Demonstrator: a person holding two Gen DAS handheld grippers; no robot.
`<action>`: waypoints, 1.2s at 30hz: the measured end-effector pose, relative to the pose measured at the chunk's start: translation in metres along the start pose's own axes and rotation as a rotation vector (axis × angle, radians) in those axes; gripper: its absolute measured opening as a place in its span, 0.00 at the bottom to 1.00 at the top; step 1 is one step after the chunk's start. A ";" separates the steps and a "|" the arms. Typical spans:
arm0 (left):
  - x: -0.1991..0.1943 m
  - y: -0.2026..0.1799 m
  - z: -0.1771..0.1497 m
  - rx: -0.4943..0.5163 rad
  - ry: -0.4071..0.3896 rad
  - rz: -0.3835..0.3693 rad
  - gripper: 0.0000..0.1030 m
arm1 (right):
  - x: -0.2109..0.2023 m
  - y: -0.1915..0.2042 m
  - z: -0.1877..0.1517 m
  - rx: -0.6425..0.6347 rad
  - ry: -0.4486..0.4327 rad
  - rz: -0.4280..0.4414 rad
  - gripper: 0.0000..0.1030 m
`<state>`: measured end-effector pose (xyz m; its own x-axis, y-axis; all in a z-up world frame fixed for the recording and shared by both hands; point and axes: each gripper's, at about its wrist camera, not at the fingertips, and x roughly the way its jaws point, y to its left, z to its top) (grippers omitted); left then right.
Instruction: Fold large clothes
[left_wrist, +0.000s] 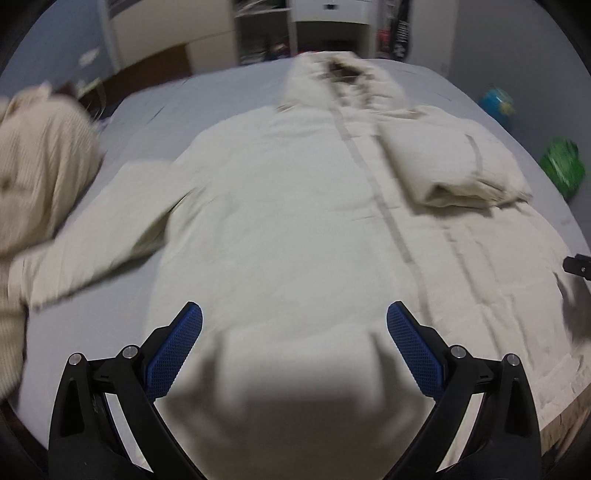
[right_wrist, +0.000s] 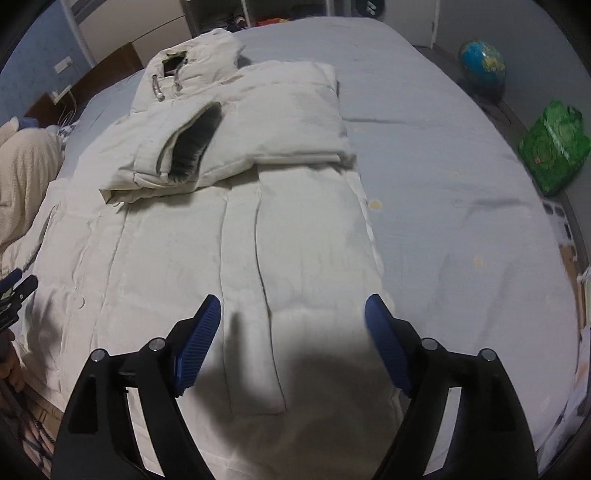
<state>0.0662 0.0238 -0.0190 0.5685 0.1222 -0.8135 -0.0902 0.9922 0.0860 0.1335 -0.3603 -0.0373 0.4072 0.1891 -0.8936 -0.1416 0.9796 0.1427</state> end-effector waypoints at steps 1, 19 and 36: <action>0.003 -0.016 0.006 0.039 -0.003 -0.002 0.94 | 0.001 -0.002 -0.001 0.017 0.002 -0.003 0.74; 0.074 -0.188 0.079 0.536 -0.010 0.023 0.77 | 0.007 -0.012 -0.001 0.091 0.001 0.065 0.74; 0.039 -0.104 0.130 0.210 -0.095 -0.072 0.23 | 0.012 -0.007 0.000 0.070 0.017 0.053 0.74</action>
<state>0.2046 -0.0710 0.0150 0.6428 0.0432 -0.7648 0.1196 0.9805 0.1559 0.1392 -0.3648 -0.0496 0.3856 0.2403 -0.8908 -0.0986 0.9707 0.2192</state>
